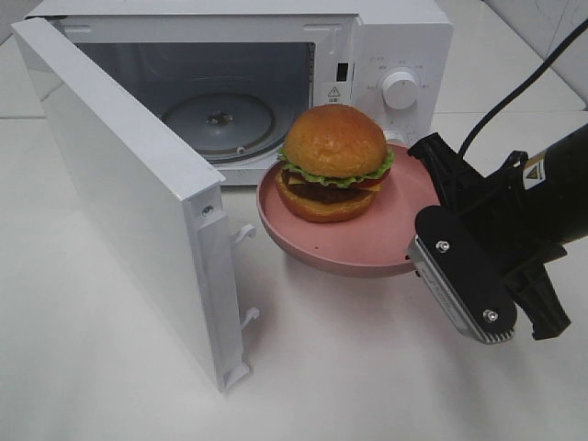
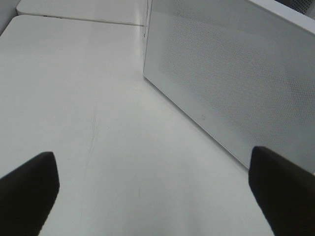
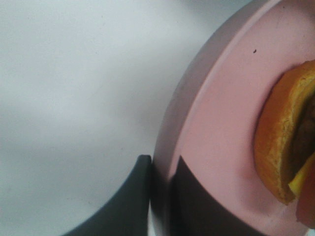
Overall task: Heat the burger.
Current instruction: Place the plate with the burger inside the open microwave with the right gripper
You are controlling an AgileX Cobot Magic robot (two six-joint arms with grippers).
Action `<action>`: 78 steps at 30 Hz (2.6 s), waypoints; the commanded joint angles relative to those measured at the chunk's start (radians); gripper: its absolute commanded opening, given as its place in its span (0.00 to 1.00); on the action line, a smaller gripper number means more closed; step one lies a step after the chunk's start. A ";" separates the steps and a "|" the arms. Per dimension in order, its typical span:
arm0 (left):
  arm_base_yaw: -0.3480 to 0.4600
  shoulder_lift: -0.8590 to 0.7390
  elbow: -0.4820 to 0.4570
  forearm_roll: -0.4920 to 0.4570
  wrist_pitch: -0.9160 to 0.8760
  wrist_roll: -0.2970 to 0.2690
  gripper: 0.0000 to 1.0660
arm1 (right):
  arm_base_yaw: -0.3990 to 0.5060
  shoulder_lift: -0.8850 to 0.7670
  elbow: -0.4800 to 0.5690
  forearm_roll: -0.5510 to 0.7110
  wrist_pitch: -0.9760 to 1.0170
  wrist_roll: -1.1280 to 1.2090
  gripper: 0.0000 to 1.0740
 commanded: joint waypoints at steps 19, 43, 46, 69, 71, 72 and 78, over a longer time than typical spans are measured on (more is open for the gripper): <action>0.002 -0.017 0.002 -0.003 -0.002 -0.004 0.94 | 0.079 0.022 -0.052 -0.103 -0.136 0.071 0.00; 0.002 -0.017 0.002 -0.003 -0.002 -0.004 0.94 | 0.113 0.186 -0.195 -0.104 -0.159 0.096 0.00; 0.002 -0.017 0.002 -0.003 -0.002 -0.004 0.94 | 0.118 0.195 -0.204 -0.104 -0.158 0.096 0.00; 0.002 -0.017 0.002 -0.003 -0.002 -0.004 0.94 | 0.122 0.383 -0.425 -0.134 -0.152 0.149 0.00; 0.002 -0.017 0.002 -0.003 -0.002 -0.004 0.94 | 0.122 0.389 -0.434 -0.134 -0.152 0.152 0.00; 0.002 -0.017 0.002 -0.003 -0.002 -0.004 0.94 | 0.122 0.406 -0.454 -0.135 -0.151 0.164 0.00; 0.002 -0.017 0.002 -0.003 -0.002 -0.004 0.94 | 0.122 0.456 -0.516 -0.178 -0.146 0.223 0.00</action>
